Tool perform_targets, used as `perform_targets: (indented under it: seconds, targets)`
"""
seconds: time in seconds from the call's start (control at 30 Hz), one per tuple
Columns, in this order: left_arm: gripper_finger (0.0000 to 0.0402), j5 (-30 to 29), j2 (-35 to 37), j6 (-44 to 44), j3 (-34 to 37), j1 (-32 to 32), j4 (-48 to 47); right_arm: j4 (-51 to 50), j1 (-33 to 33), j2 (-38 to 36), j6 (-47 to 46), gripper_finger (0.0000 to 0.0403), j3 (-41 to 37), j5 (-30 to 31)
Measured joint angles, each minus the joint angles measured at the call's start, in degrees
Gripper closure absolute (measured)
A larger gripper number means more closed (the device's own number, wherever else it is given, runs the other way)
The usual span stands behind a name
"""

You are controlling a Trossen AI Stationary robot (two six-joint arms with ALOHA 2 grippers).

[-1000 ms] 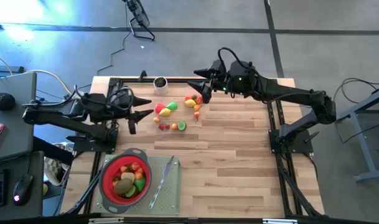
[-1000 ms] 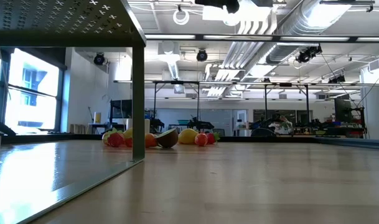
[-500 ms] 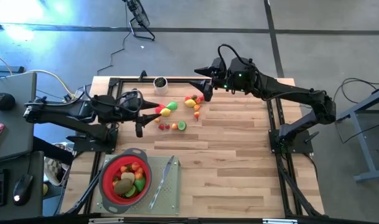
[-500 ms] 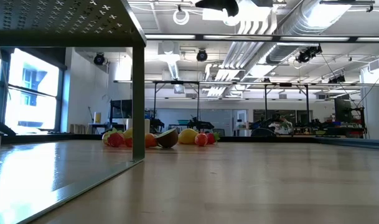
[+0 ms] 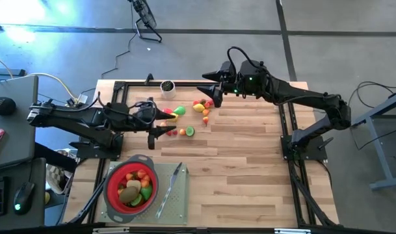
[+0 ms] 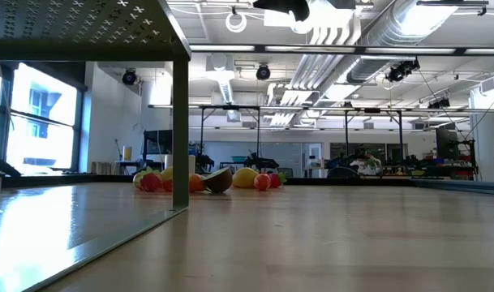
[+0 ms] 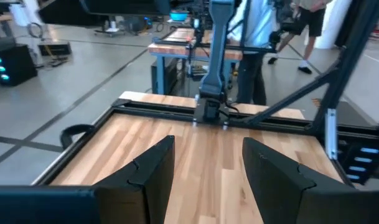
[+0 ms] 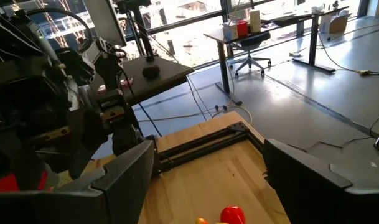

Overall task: Pick & Place Fruit
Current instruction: Put the strawberry into the red strainer bowl on the shelf

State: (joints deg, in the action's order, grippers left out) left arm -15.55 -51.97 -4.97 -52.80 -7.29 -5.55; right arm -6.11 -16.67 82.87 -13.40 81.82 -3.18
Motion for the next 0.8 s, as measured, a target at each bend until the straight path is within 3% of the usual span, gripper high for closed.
perform_targets:
  seconds: [0.33,0.57,0.8]
  targets:
    - [0.022,0.25,0.67,0.27,0.9,0.15,-0.65,0.04,0.03,-0.01,-0.24,0.0109,0.0,0.22]
    - [0.022,-1.05,9.78,0.36,11.78,0.15,10.02,0.5,-1.11,-0.02,0.16,0.0109,0.0,3.54]
    - [0.022,-1.77,16.75,-0.85,13.88,0.15,8.8,2.18,-2.29,0.28,-1.74,0.0109,0.0,3.26]
